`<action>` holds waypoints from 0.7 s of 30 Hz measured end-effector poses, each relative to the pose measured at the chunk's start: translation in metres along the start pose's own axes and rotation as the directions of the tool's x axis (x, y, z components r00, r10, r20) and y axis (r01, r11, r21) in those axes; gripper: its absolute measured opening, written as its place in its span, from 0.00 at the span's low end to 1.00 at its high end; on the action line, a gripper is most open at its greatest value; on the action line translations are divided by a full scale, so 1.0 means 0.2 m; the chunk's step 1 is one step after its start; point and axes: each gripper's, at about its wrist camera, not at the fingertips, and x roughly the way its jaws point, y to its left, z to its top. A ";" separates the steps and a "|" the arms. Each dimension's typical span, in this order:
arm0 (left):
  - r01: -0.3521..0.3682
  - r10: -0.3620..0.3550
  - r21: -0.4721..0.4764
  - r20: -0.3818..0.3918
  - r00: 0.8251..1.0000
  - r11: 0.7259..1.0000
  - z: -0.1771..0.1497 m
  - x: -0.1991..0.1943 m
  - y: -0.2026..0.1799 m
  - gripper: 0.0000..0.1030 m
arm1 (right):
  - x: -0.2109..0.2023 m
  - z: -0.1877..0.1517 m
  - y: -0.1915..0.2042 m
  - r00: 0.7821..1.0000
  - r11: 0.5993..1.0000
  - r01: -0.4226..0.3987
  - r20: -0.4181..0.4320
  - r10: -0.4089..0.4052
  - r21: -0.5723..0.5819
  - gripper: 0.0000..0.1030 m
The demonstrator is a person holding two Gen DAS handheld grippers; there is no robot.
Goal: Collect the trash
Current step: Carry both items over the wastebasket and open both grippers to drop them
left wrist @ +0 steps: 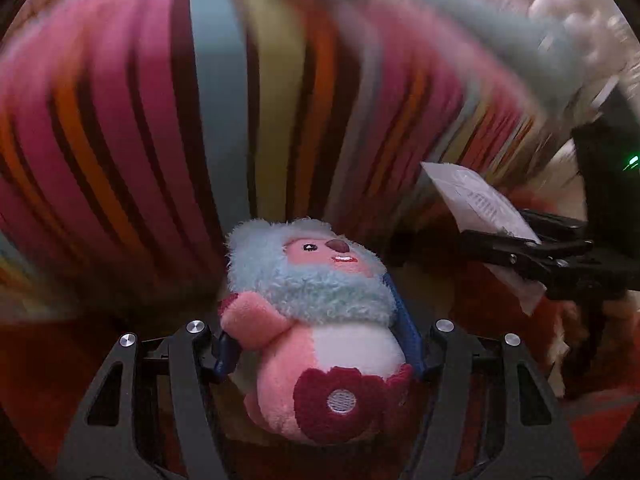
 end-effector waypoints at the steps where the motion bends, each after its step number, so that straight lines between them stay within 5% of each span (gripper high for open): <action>1: -0.004 0.004 -0.001 -0.061 0.998 1.000 -0.05 0.12 0.00 0.60 | 0.13 -0.05 -0.01 0.998 1.000 0.025 -0.060 -0.025 0.009 0.65; 10: -0.084 0.092 0.043 -0.221 0.971 0.995 -0.12 0.45 -0.01 0.68 | 0.52 -0.09 0.01 0.956 0.979 0.188 -0.214 -0.202 -0.084 0.73; 13: -0.098 0.102 0.030 -0.199 0.975 0.995 -0.13 0.45 0.00 0.87 | 0.56 -0.12 -0.01 0.958 0.980 0.189 -0.208 -0.198 -0.062 0.88; 21: -0.110 0.111 0.022 -0.087 0.990 0.994 -0.13 0.34 0.01 0.87 | 0.43 -0.16 -0.05 0.967 0.977 0.208 -0.138 -0.213 -0.050 0.88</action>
